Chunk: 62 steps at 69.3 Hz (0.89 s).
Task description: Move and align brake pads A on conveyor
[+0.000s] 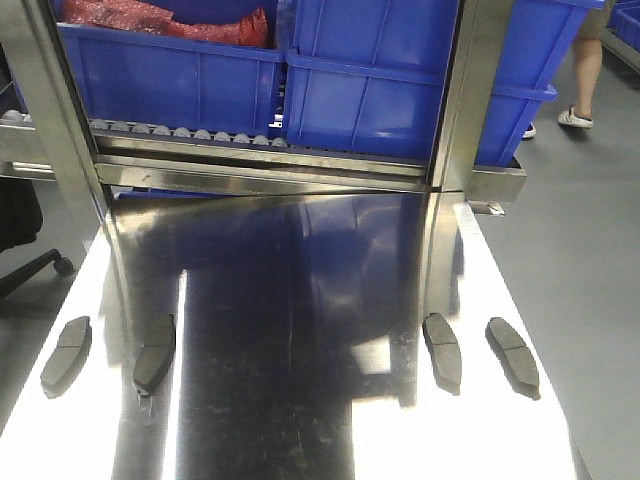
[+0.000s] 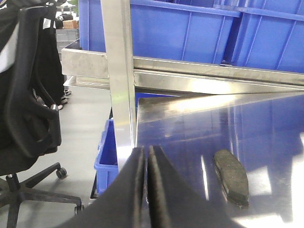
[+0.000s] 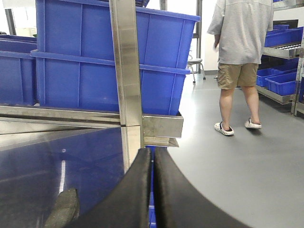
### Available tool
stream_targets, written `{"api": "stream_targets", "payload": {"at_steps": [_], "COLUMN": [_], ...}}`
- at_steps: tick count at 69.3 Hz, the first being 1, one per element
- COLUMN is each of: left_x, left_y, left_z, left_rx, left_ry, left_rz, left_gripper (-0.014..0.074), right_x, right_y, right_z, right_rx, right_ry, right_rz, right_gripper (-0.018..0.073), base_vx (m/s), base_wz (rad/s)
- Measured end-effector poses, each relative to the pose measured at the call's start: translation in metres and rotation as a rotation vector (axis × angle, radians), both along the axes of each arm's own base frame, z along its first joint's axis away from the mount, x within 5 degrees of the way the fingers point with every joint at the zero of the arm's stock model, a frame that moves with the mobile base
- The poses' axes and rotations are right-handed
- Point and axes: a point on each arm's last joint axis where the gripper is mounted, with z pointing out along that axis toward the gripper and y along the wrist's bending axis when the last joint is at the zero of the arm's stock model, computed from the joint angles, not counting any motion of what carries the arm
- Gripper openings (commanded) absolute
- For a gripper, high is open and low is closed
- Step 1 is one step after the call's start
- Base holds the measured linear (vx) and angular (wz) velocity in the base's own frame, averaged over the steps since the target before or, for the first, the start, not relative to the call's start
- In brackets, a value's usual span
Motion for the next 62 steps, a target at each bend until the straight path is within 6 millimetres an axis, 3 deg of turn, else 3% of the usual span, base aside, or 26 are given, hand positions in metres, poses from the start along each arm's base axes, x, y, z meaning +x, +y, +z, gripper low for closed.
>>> {"api": "stream_targets", "payload": {"at_steps": [62], "left_x": [0.0002], "left_y": [0.0006], "left_z": [0.0026], "left_rx": [0.086], "left_ry": [-0.024], "left_rz": [0.0], "left_gripper": [-0.0006], "right_x": [0.0], "right_y": [0.0], "right_z": [0.0], "right_rx": [0.0], "right_ry": [0.0], "right_rz": [0.0], "right_gripper": [-0.0003], "base_vx": [0.0], "base_wz": [0.0]}}
